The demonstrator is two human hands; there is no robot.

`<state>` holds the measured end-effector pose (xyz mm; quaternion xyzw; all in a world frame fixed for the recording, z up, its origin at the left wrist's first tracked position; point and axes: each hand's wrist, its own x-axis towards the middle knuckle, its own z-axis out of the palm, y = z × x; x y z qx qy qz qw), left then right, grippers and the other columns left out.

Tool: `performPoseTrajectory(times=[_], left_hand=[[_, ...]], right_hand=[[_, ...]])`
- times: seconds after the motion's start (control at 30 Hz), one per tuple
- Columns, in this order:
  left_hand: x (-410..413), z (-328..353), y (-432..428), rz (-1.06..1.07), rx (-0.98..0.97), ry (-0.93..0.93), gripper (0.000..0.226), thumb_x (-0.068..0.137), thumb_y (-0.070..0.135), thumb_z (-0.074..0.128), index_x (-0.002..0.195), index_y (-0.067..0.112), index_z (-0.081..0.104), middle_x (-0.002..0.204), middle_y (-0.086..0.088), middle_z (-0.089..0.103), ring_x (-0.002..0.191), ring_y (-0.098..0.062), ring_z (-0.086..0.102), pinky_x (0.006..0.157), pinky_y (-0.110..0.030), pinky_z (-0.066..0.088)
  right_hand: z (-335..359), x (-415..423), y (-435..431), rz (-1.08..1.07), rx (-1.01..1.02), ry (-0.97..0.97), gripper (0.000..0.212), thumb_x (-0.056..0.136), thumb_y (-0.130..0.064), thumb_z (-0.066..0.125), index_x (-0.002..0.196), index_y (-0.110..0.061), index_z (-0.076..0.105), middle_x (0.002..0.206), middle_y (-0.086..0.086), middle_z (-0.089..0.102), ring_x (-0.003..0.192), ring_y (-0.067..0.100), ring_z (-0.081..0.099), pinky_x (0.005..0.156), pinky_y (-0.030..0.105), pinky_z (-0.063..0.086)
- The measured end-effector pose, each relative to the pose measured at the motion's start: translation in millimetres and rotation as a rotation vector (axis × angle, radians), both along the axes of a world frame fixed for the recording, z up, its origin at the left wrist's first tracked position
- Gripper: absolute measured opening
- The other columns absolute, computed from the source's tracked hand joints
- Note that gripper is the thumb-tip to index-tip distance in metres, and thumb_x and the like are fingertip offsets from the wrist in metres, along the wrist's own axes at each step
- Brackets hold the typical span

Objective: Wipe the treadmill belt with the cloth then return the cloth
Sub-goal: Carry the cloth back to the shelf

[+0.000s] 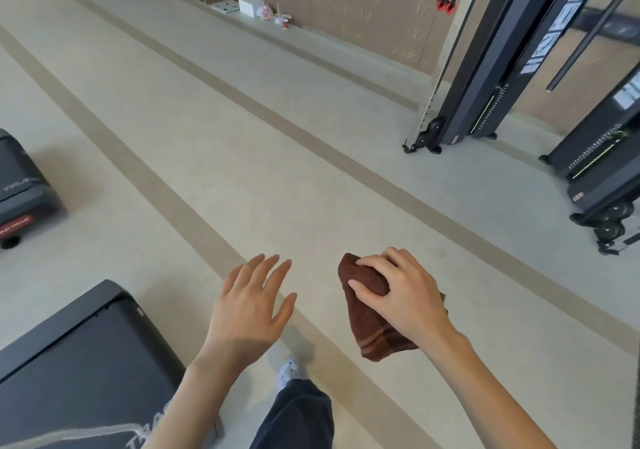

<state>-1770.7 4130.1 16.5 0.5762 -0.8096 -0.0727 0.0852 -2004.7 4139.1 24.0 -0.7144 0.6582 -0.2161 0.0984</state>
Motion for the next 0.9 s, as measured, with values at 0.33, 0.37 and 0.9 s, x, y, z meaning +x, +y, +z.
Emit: performPoseTrajectory(times=[0.33, 0.37, 0.9], left_hand=[[38.9, 19.7, -162.0, -0.038, -0.113, 0.002, 0.052, 0.087, 0.043, 0.036, 0.122, 0.014, 0.06, 0.124, -0.006, 0.061, 0.118, -0.029, 0.055, 0.097, -0.044, 0.044], [42.5, 18.4, -171.8, -0.039, -0.11, 0.0, 0.051, 0.087, 0.043, 0.036, 0.122, 0.014, 0.061, 0.124, -0.007, 0.061, 0.117, -0.03, 0.055, 0.096, -0.044, 0.045], [34.7, -20.9, -417.9, 0.08, 0.033, -0.125, 0.05, 0.066, 0.035, 0.079, 0.11, 0.015, 0.069, 0.107, -0.005, 0.069, 0.096, -0.027, 0.066, 0.08, -0.042, 0.054]], right_hand=[[12.7, 44.9, -171.1, 0.035, -0.031, -0.023, 0.028, 0.079, -0.046, 0.067, 0.1, -0.027, 0.068, 0.086, -0.008, 0.056, 0.088, 0.014, 0.055, 0.067, 0.022, 0.039], [10.5, 47.4, -182.7, 0.044, -0.022, -0.02, 0.029, 0.079, -0.046, 0.068, 0.1, -0.027, 0.068, 0.086, -0.008, 0.056, 0.087, 0.014, 0.055, 0.066, 0.022, 0.039], [-24.9, 40.6, -457.3, 0.178, 0.081, 0.008, 0.031, 0.078, -0.045, 0.066, 0.1, -0.023, 0.068, 0.085, -0.005, 0.058, 0.086, 0.018, 0.057, 0.066, 0.026, 0.047]])
